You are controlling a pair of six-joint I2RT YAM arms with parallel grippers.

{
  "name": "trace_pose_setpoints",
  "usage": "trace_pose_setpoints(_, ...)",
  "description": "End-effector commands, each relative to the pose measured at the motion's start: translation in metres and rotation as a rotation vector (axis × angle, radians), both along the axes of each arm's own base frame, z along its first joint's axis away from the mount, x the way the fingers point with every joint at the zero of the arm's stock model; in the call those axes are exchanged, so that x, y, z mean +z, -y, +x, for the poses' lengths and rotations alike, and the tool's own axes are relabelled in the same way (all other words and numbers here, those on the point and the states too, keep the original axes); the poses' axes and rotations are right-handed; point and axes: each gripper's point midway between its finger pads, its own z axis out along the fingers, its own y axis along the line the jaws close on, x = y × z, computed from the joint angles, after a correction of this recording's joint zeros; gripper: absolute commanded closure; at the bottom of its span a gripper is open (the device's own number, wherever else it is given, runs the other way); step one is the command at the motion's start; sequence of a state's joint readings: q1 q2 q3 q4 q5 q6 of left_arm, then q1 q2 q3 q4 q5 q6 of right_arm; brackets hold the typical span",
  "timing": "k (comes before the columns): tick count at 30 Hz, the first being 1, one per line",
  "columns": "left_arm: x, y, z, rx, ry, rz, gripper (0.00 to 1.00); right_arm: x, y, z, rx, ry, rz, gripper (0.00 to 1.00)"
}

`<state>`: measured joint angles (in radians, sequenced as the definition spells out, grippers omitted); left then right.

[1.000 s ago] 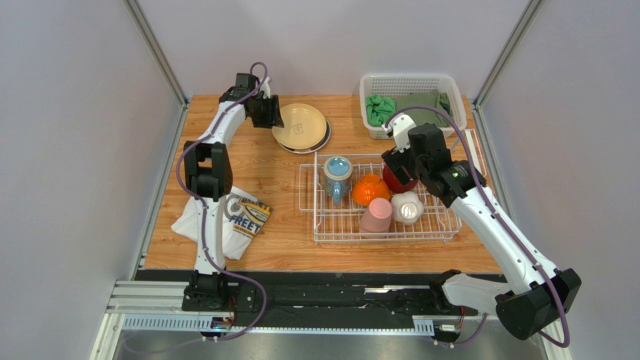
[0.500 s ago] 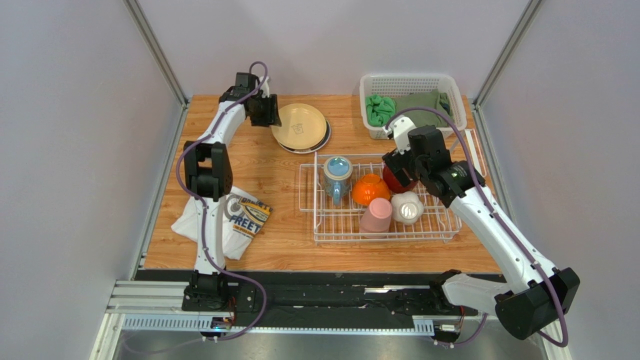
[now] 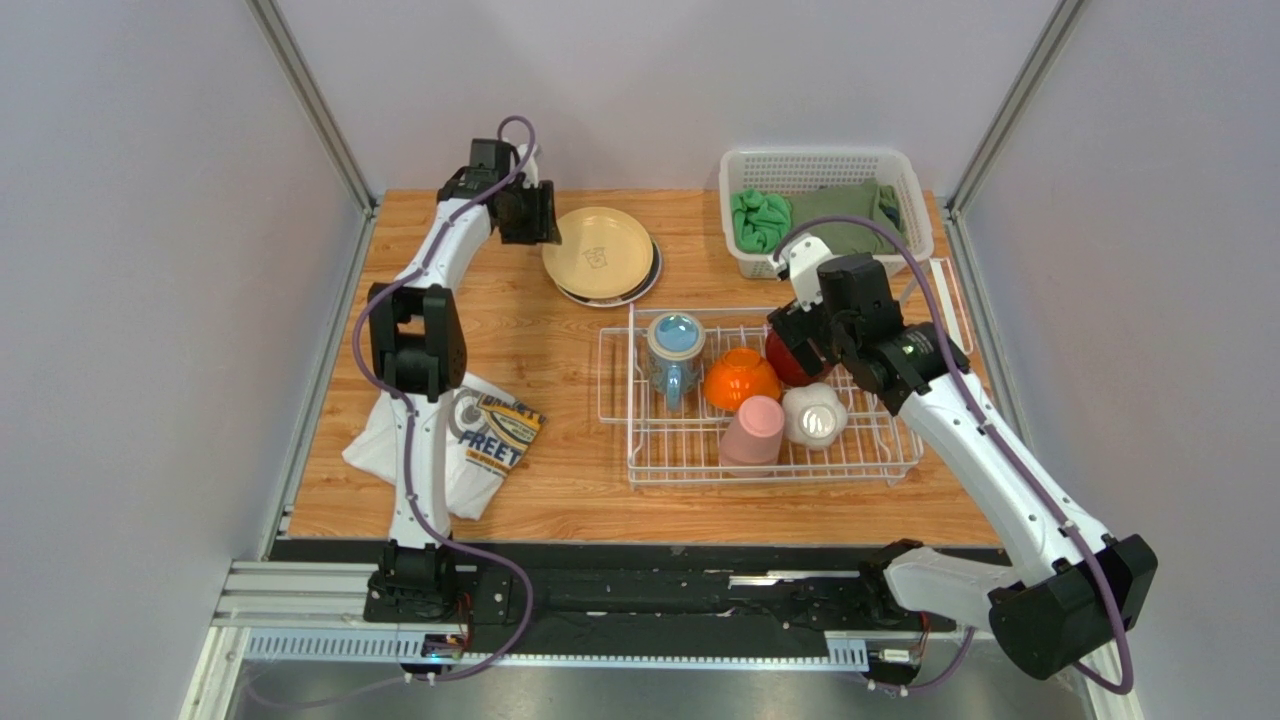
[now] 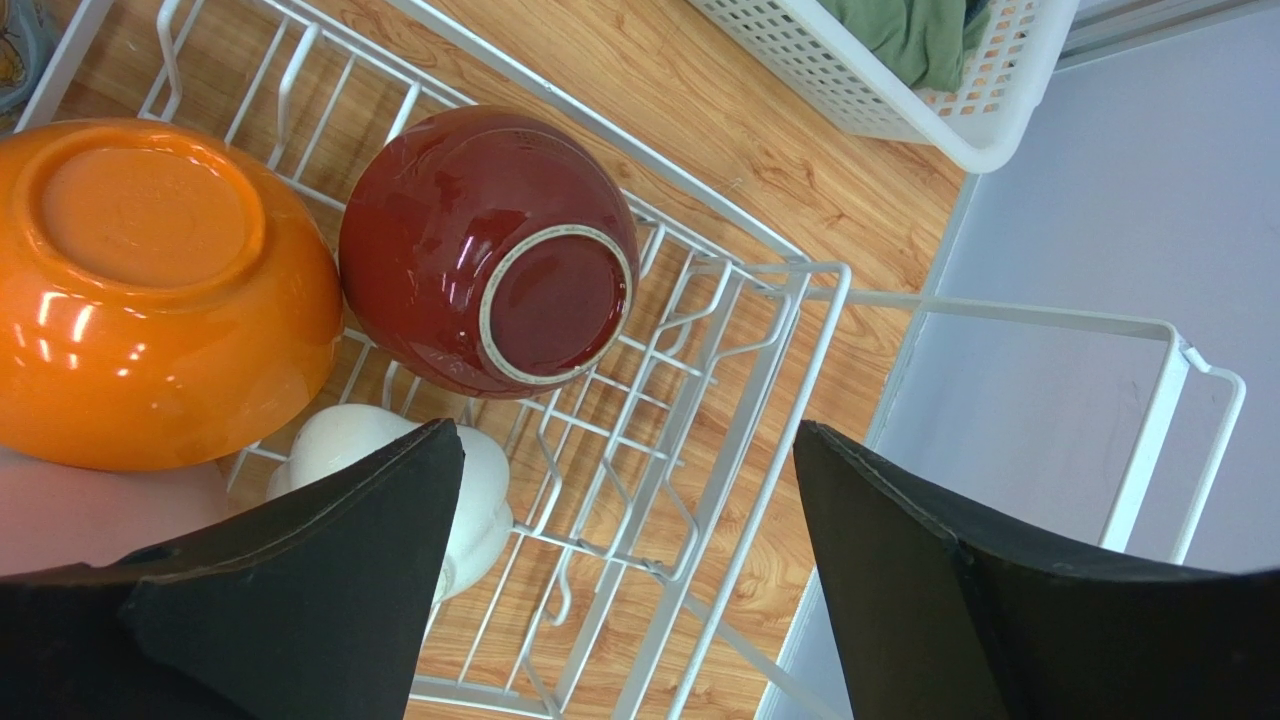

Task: Unload the mixed dishes from the dish rack
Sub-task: Place the plate on the plate.

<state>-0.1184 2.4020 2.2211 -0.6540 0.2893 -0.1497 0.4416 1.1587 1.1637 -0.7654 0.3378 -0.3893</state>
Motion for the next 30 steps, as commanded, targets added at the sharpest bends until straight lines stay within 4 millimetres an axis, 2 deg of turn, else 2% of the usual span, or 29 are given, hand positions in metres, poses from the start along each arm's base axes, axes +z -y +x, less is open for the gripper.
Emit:
trace_pose_setpoints(1,0.006,0.001,0.011,-0.012,0.044,0.020,0.41,0.003,-0.001,0.004,-0.006,0.021,0.023,0.12)
trace_pose_setpoints(6,-0.002,0.000,0.013,-0.009,0.035,0.024,0.41,0.003,-0.002,0.005,-0.005,0.020,0.025,0.12)
trace_pose_setpoints(17,-0.012,0.011,0.007,-0.029,-0.018,-0.039,0.41,0.002,0.000,0.005,-0.009,0.018,0.026,0.12)
trace_pose_setpoints(30,-0.016,0.019,-0.004,-0.047,-0.060,-0.085,0.36,-0.001,0.002,0.003,-0.020,0.009,0.029,0.12)
